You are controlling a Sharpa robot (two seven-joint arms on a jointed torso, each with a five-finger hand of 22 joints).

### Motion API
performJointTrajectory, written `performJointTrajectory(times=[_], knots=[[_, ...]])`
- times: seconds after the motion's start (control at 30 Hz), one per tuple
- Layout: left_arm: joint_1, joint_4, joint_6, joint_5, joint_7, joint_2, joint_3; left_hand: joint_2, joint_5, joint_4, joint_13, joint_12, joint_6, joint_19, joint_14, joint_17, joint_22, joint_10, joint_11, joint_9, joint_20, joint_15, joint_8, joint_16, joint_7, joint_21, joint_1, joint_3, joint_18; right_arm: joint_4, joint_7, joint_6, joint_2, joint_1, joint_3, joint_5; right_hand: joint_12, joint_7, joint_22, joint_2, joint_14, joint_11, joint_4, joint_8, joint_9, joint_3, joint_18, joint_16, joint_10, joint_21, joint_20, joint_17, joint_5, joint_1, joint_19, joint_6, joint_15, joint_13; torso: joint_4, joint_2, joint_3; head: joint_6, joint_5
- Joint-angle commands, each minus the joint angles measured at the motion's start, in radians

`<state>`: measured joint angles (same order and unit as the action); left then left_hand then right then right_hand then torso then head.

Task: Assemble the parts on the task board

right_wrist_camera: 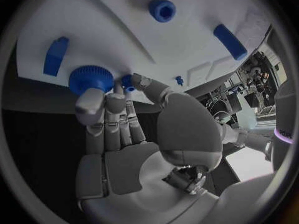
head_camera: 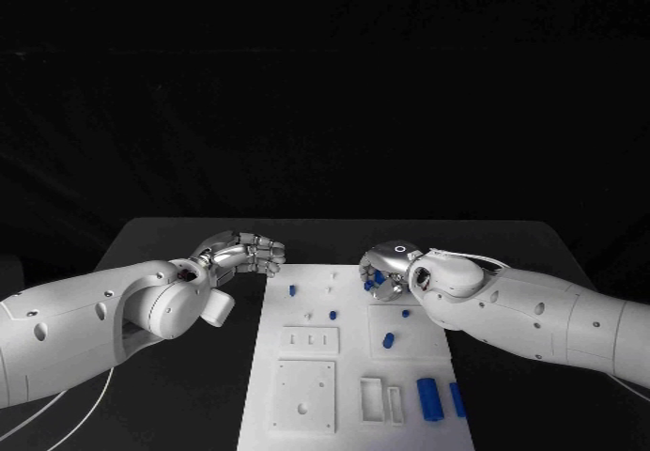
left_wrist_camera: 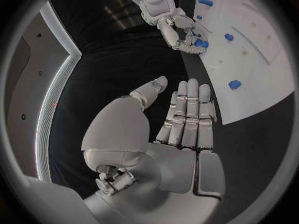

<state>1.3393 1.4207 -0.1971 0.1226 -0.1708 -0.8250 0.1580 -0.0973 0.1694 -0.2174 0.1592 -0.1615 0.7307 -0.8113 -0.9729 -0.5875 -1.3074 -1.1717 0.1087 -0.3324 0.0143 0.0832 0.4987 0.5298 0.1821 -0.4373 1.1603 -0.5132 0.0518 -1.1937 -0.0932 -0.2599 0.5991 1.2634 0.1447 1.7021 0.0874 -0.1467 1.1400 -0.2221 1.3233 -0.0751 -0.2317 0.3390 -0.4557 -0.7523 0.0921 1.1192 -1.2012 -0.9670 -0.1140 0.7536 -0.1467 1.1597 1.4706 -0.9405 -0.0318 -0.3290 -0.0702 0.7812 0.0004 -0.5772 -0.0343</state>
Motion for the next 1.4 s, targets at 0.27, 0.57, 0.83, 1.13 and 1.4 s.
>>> performJointTrajectory(times=[0.27,0.57,0.83,1.13,1.4], knots=[[0.001,-0.003,0.019,0.005,-0.002,0.006,-0.001,-0.002,-0.001,-0.003,0.001,0.004,0.0,0.004,0.006,0.002,-0.02,-0.004,0.005,-0.002,0.002,0.001,-0.006,0.003,0.007,-0.005,-0.012,-0.006,0.008,0.004,0.004,0.021,-0.004,-0.003,0.004,0.011,0.002,0.002,0.003,0.003,-0.003,0.002,0.005,0.007,0.001,-0.004,0.17,0.01,-0.018,-0.007,-0.007,-0.007,0.013,-0.017,0.028,-0.013,-0.008,0.0,0.0001,0.003,-0.0006,-0.001,0.001],[0.001,-0.005,0.018,0.005,-0.003,0.005,-0.001,-0.002,-0.001,-0.004,0.002,0.005,0.0,0.005,0.006,0.002,-0.02,-0.004,0.005,-0.002,0.002,0.001,-0.006,0.003,0.007,-0.005,-0.013,-0.006,0.008,-0.015,-0.014,-0.003,0.003,-0.003,0.004,0.011,0.014,0.019,0.013,0.019,-0.003,0.016,0.007,0.023,-0.008,-0.008,0.17,0.022,-0.058,-0.021,-0.016,-0.017,0.045,-0.024,0.029,-0.05,-0.022,-0.013,0.0018,0.004,0.0,0.003,0.003],[0.001,-0.005,0.015,0.005,0.0,0.004,-0.001,-0.002,-0.001,-0.004,0.002,0.005,0.0,0.005,0.006,0.002,-0.02,-0.004,0.005,-0.002,0.002,0.001,-0.006,0.003,0.007,-0.005,-0.012,-0.007,0.008,-0.049,-0.021,-0.031,0.01,0.003,0.004,0.029,0.022,0.03,0.019,0.026,-0.007,0.027,0.001,0.033,-0.017,-0.017,0.17,0.027,-0.084,-0.026,-0.027,-0.024,0.063,-0.025,0.024,-0.074,-0.033,-0.024,0.0026,0.005,-0.0016,0.008,0.004],[0.001,-0.025,0.01,0.005,0.001,0.005,-0.001,-0.002,-0.001,-0.004,0.002,0.006,0.0,0.005,0.006,0.002,-0.02,-0.004,0.005,-0.003,0.002,0.001,-0.007,0.003,0.007,-0.005,-0.012,-0.007,0.009,-0.071,-0.076,-0.098,-0.001,0.022,0.003,0.073,0.035,0.046,0.024,0.025,-0.009,0.041,-0.002,0.049,-0.028,-0.032,0.17,0.031,-0.119,-0.03,-0.034,-0.03,0.062,-0.024,0.022,-0.111,-0.046,-0.037,0.0027,0.006,0.0002,0.02,0.005],[0.001,-0.023,0.01,0.005,0.001,0.006,-0.001,-0.002,0.0,-0.006,0.002,0.006,-0.001,0.005,0.007,0.002,-0.02,-0.004,0.005,-0.003,0.002,0.001,-0.007,0.003,0.007,-0.005,-0.012,-0.008,0.009,-0.062,-0.123,-0.127,-0.035,0.025,0.003,0.118,0.036,0.05,0.026,0.019,-0.01,0.045,-0.003,0.051,-0.032,-0.045,0.17,0.034,-0.128,-0.032,-0.039,-0.034,0.065,-0.023,0.022,-0.123,-0.05,-0.043,0.0019,0.009,-0.0003,0.03,0.003]])
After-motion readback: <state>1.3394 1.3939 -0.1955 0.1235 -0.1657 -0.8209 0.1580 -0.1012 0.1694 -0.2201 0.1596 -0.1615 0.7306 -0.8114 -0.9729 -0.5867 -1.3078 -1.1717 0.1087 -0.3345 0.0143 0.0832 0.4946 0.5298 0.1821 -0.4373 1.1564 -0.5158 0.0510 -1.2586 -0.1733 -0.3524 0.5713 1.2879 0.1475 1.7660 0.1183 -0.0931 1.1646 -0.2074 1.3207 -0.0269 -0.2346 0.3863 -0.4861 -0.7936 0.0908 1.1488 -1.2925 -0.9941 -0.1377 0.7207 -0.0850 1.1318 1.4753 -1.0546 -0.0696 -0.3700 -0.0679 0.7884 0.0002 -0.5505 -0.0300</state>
